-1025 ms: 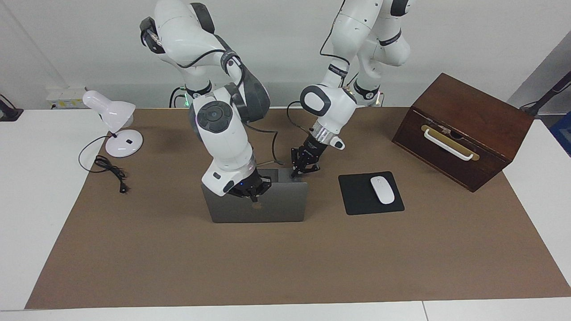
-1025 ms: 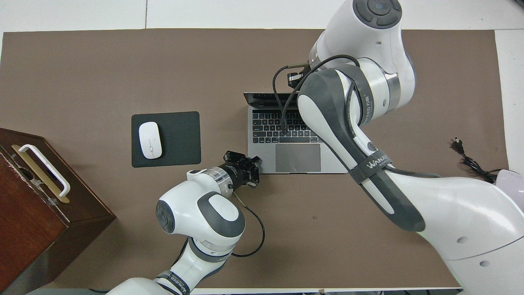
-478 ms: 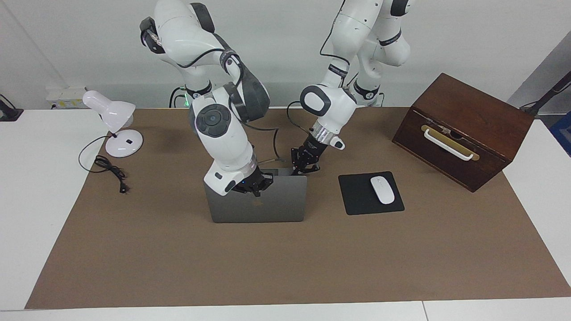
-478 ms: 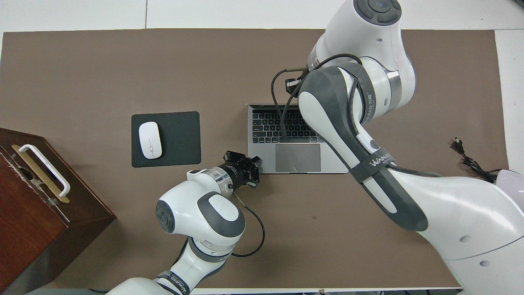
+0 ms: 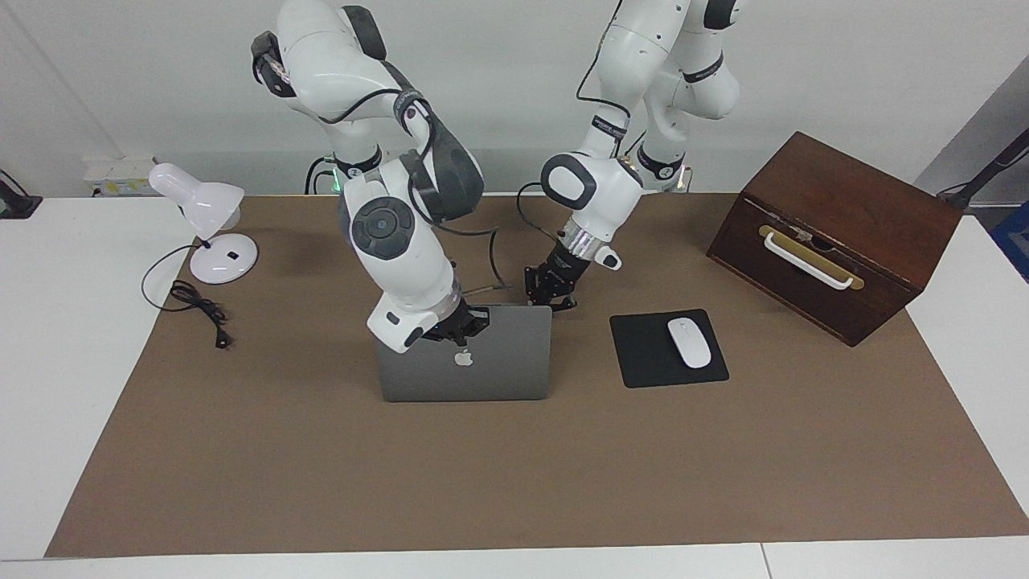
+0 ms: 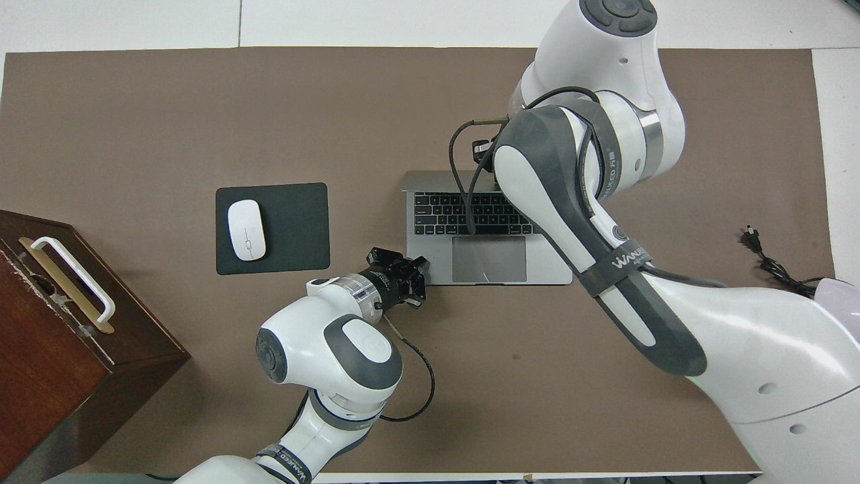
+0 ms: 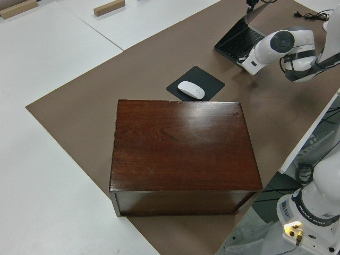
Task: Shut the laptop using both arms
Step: 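Push the laptop screen down toward the keyboard with the right gripper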
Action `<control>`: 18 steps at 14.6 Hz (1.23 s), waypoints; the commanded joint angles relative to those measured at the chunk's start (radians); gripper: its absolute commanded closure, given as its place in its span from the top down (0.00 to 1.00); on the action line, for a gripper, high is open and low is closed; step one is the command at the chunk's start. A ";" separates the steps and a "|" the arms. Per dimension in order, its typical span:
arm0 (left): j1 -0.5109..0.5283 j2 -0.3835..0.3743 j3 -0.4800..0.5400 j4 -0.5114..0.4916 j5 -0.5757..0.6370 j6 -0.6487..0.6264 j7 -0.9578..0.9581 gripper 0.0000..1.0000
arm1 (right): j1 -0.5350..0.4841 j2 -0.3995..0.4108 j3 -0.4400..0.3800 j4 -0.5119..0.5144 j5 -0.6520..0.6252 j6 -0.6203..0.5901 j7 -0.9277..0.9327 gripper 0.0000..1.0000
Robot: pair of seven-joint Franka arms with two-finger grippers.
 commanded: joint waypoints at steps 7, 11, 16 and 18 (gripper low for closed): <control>-0.008 0.036 0.010 0.010 -0.007 0.020 0.005 0.00 | -0.043 -0.002 0.020 -0.008 0.017 -0.119 0.022 0.00; -0.011 0.036 0.010 0.010 -0.007 0.022 0.032 0.00 | -0.041 0.000 0.022 -0.034 0.015 -0.093 0.030 0.00; -0.011 0.035 0.010 0.009 -0.007 0.020 0.033 0.00 | -0.040 0.004 0.022 -0.069 0.015 -0.041 0.030 0.00; -0.011 0.035 0.010 0.007 -0.007 0.020 0.033 0.00 | -0.040 0.004 0.022 -0.091 0.015 -0.012 0.030 0.00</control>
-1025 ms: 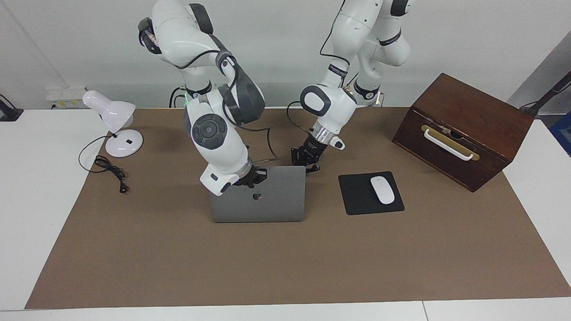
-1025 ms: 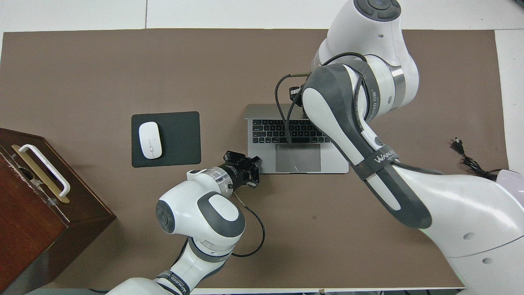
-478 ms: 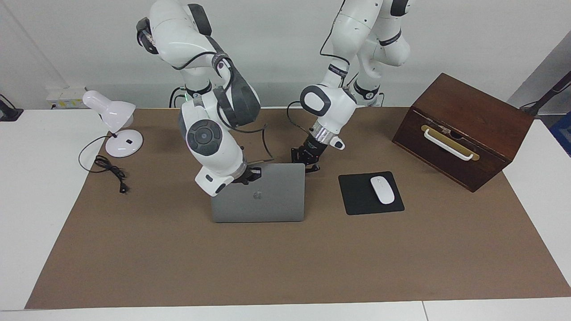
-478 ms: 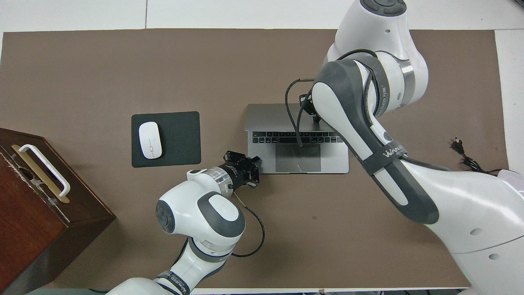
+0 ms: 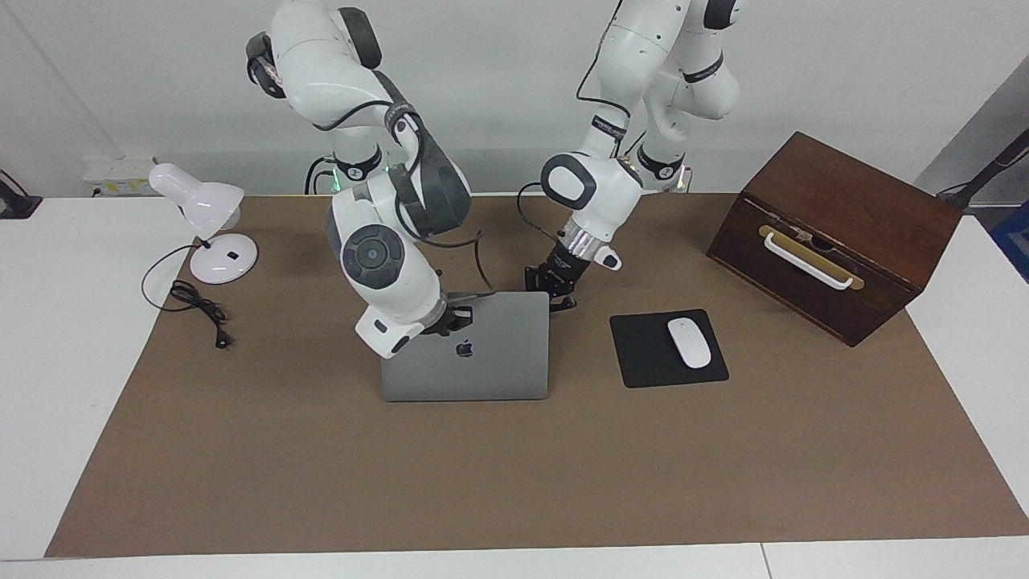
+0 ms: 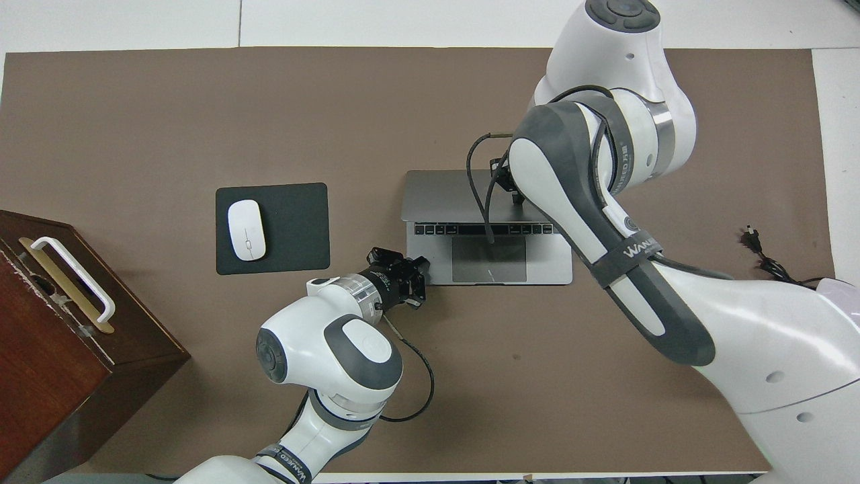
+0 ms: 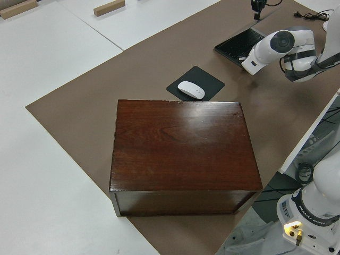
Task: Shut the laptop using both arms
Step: 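Push the laptop screen down toward the keyboard with the right gripper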
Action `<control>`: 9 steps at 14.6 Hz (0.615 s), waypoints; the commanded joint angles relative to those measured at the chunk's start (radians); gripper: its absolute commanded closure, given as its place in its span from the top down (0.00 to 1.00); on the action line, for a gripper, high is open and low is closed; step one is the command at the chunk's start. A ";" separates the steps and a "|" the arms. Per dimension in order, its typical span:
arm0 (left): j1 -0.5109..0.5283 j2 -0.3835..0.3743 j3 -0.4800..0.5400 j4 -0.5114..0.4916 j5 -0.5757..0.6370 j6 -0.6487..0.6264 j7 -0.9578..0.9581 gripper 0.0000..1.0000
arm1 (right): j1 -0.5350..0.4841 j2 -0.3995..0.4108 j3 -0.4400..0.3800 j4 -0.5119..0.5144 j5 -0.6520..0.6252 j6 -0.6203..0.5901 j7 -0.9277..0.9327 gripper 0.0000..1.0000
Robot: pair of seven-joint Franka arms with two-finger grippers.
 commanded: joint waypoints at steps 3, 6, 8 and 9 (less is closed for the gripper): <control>-0.009 0.035 0.011 0.007 -0.007 0.020 0.017 0.00 | -0.012 0.000 0.019 -0.054 0.015 0.065 0.028 0.00; -0.008 0.035 0.011 0.007 -0.007 0.020 0.019 0.00 | -0.011 0.002 0.019 -0.061 0.015 0.074 0.034 0.00; -0.006 0.035 0.011 0.006 -0.007 0.020 0.019 0.00 | -0.009 0.003 0.021 -0.068 0.017 0.088 0.035 0.00; -0.005 0.033 0.011 0.003 -0.007 0.020 0.030 0.00 | -0.009 0.003 0.021 -0.068 0.017 0.097 0.039 0.00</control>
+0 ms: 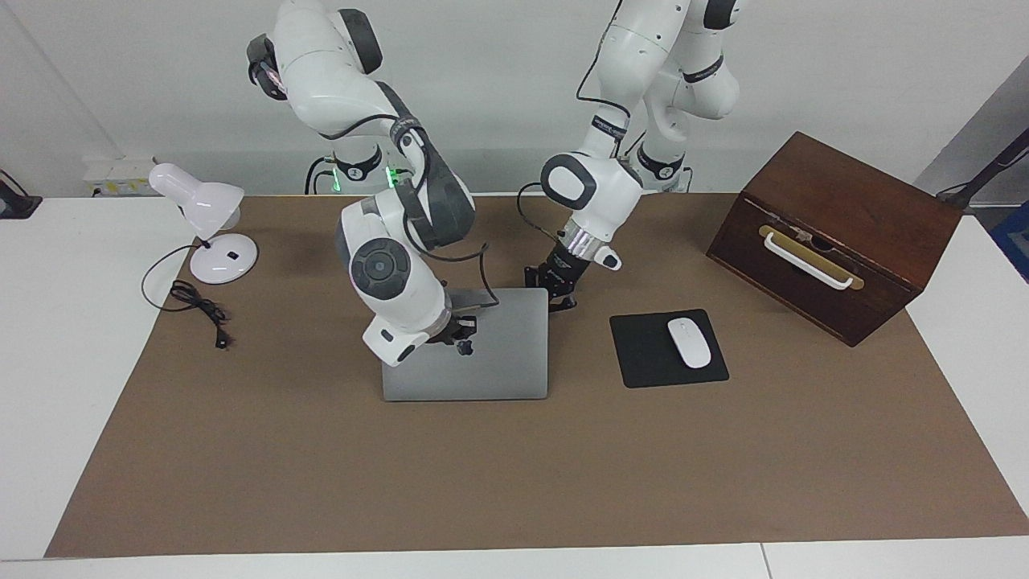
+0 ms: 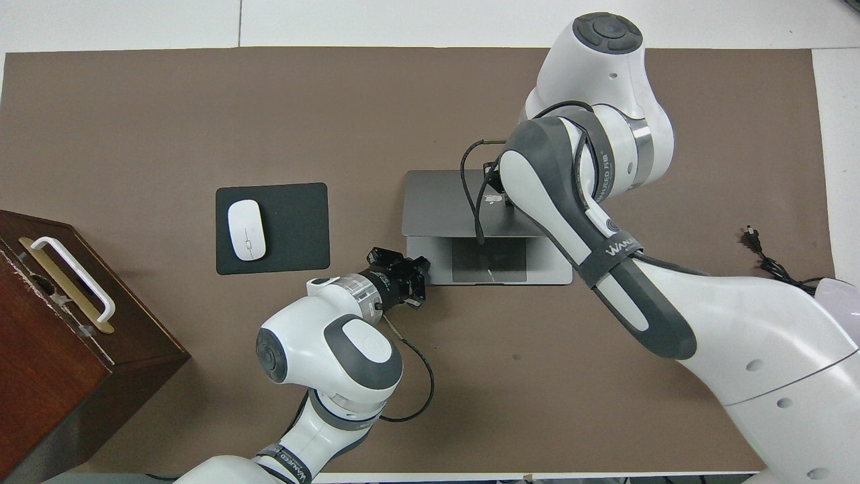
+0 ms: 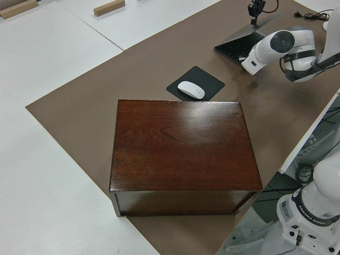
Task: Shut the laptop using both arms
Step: 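Push the laptop screen down toward the keyboard with the right gripper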
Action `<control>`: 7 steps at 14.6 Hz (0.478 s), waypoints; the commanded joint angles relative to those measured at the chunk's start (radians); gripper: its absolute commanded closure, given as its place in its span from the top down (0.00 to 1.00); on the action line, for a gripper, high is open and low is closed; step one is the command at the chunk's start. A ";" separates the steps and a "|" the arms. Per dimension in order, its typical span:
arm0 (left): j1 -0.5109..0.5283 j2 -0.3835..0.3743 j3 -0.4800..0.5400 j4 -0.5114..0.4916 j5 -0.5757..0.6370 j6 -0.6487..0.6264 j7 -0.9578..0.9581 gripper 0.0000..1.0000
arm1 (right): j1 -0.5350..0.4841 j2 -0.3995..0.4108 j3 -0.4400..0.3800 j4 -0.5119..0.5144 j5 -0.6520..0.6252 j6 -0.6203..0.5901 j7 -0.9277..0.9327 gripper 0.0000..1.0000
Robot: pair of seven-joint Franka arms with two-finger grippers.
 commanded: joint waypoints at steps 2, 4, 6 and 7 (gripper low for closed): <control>-0.005 0.031 0.011 0.000 -0.009 0.020 0.033 0.00 | -0.008 -0.002 0.020 -0.037 0.017 0.048 0.040 0.00; -0.005 0.030 0.011 -0.001 -0.009 0.020 0.035 0.00 | -0.008 0.000 0.020 -0.038 0.017 0.056 0.043 0.00; -0.005 0.030 0.011 -0.001 -0.009 0.020 0.035 0.00 | -0.007 0.000 0.020 -0.052 0.017 0.073 0.043 0.00; -0.003 0.028 0.011 -0.001 -0.009 0.020 0.035 0.00 | -0.007 0.000 0.022 -0.056 0.018 0.077 0.043 0.00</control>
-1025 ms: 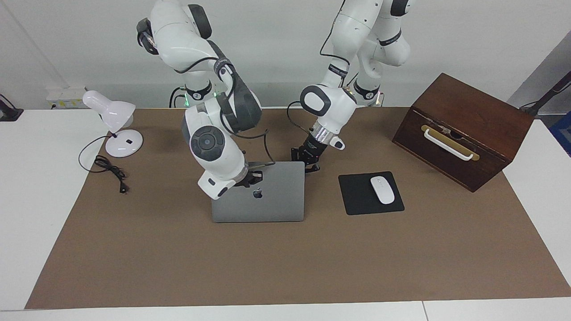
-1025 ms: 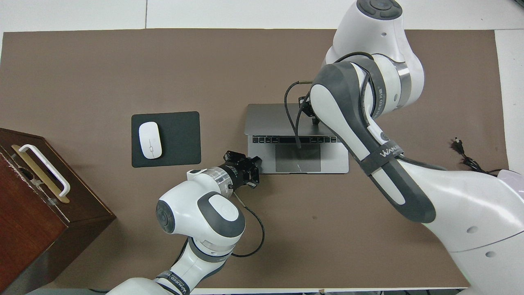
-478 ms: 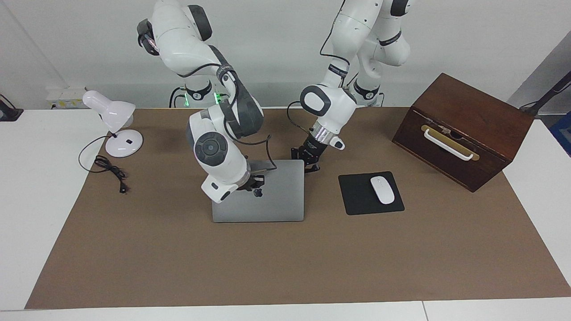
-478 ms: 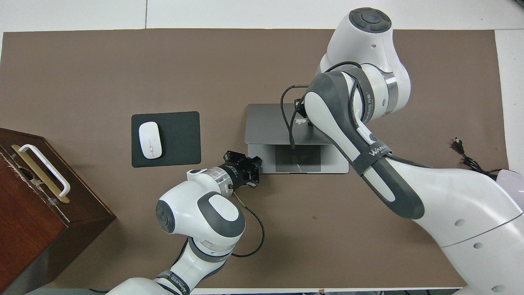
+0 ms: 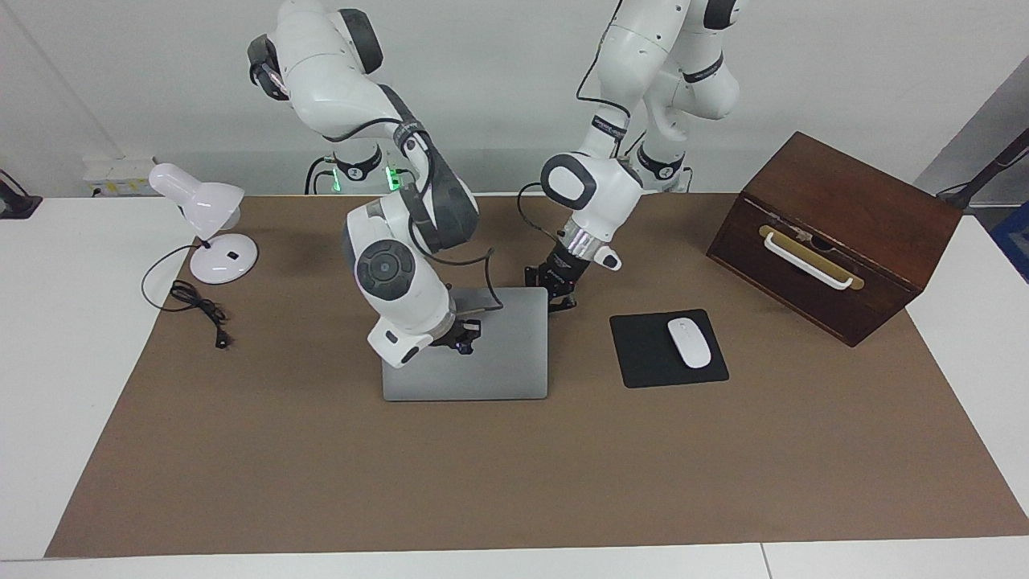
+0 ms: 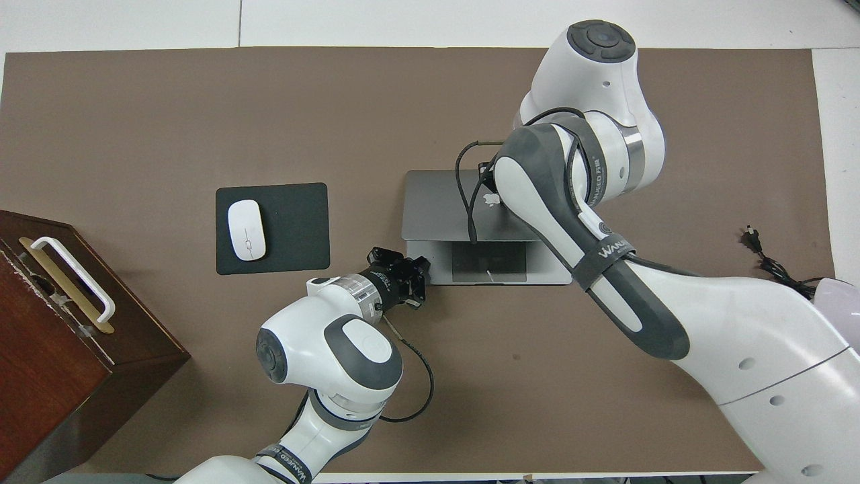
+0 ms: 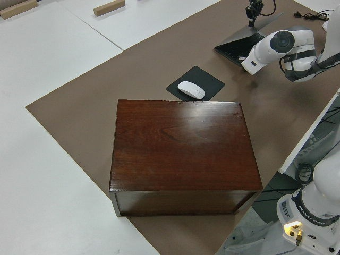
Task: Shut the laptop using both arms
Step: 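Push the laptop screen down toward the keyboard with the right gripper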
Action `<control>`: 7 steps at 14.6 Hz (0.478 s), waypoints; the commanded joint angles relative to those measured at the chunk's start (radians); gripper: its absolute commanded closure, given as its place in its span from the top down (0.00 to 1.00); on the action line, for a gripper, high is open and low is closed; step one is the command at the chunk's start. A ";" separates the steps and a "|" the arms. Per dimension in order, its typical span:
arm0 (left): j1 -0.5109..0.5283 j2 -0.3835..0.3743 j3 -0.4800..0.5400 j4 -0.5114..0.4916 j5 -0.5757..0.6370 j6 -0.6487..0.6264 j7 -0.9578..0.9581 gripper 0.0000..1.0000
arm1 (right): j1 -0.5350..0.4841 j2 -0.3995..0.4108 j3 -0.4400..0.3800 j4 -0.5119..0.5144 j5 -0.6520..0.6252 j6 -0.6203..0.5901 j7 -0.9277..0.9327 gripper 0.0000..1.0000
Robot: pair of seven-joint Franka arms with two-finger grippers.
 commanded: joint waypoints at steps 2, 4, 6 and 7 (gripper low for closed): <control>-0.003 0.025 0.011 -0.007 -0.009 0.020 0.022 0.00 | -0.008 -0.001 0.015 -0.034 0.018 0.032 0.024 0.00; -0.003 0.024 0.011 -0.008 -0.009 0.020 0.024 0.00 | -0.008 -0.001 0.015 -0.045 0.018 0.039 0.027 0.00; -0.001 0.022 0.011 -0.008 -0.009 0.020 0.029 0.00 | -0.008 -0.001 0.015 -0.046 0.018 0.039 0.030 0.00; -0.001 0.022 0.011 -0.008 -0.009 0.020 0.029 0.00 | -0.008 -0.001 0.015 -0.048 0.018 0.041 0.030 0.00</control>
